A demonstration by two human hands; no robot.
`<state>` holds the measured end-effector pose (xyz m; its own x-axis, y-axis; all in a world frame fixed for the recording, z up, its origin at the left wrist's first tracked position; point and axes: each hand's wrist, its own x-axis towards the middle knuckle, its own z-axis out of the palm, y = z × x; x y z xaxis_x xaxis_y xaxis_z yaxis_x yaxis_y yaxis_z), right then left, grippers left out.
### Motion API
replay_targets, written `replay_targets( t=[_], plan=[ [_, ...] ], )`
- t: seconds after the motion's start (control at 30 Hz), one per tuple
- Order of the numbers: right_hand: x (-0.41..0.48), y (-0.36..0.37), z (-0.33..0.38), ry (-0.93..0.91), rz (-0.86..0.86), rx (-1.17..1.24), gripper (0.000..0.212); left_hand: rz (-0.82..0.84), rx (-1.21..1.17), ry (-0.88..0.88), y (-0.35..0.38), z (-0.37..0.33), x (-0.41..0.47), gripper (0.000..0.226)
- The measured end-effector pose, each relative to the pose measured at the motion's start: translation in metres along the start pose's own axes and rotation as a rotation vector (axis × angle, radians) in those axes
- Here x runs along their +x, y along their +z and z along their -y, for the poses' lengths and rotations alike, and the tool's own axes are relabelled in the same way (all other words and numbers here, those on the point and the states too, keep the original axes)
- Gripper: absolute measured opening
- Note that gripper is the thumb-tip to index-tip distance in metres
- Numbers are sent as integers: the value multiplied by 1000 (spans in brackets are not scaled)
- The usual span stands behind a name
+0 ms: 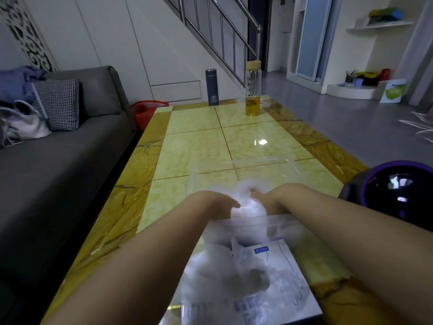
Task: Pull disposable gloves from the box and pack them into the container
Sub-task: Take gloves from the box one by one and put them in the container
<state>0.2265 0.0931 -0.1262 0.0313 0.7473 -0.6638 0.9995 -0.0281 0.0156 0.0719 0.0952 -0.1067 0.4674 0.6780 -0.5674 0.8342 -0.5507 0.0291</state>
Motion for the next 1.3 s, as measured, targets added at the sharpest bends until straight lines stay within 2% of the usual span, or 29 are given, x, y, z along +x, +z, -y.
replay_targets(
  t=[0.07,0.13,0.23,0.3,0.33,0.4,0.43,0.5,0.53,0.6,0.67,0.8,0.87,0.93,1.0,1.07,1.1,1.17,1.3],
  plan=[
    [-21,-3,5,-8,-23,-21,116,-139,-73,56,-7,3,-18,57],
    [-50,-7,8,-55,-119,-3,101,-324,-163,124,-14,3,-43,49],
    [-91,-8,7,-170,-527,-9,63,-612,-260,206,-8,3,-80,28],
    [-120,3,5,-300,-759,77,35,-662,-284,249,11,-4,-104,21],
    [-133,12,5,-365,-788,156,24,-649,-280,268,22,-8,-113,21],
    [-152,37,9,-427,-667,241,16,-612,-209,269,42,-16,-123,31],
    [-153,51,11,-417,-583,235,21,-603,-155,238,49,-20,-123,39],
    [-147,77,14,-356,-477,193,43,-600,-43,148,60,-29,-119,53],
    [-141,86,16,-323,-451,187,52,-601,2,114,63,-32,-115,51],
    [-132,98,18,-291,-443,208,63,-604,58,75,66,-37,-110,30],
    [-129,103,18,-289,-452,306,65,-630,-53,75,64,-39,-112,18],
    [-130,101,13,-308,-448,520,49,-726,-489,186,50,-37,-131,10],
    [-129,104,14,-297,-463,551,57,-705,-630,201,50,-35,-137,9],
    [-124,110,21,-288,-488,504,64,-643,-638,180,58,-34,-138,8],
    [-116,116,28,-279,-562,488,44,-594,-578,147,68,-34,-136,10],
    [-115,118,32,-299,-614,560,16,-560,-526,122,80,-33,-136,29],
    [-118,117,32,-325,-618,626,10,-553,-508,118,85,-32,-137,39],
    [-128,109,30,-379,-611,817,4,-535,-501,116,95,-29,-138,54],
    [-157,87,20,-449,-625,1191,14,-527,-432,91,106,-22,-135,66]
  ],
)
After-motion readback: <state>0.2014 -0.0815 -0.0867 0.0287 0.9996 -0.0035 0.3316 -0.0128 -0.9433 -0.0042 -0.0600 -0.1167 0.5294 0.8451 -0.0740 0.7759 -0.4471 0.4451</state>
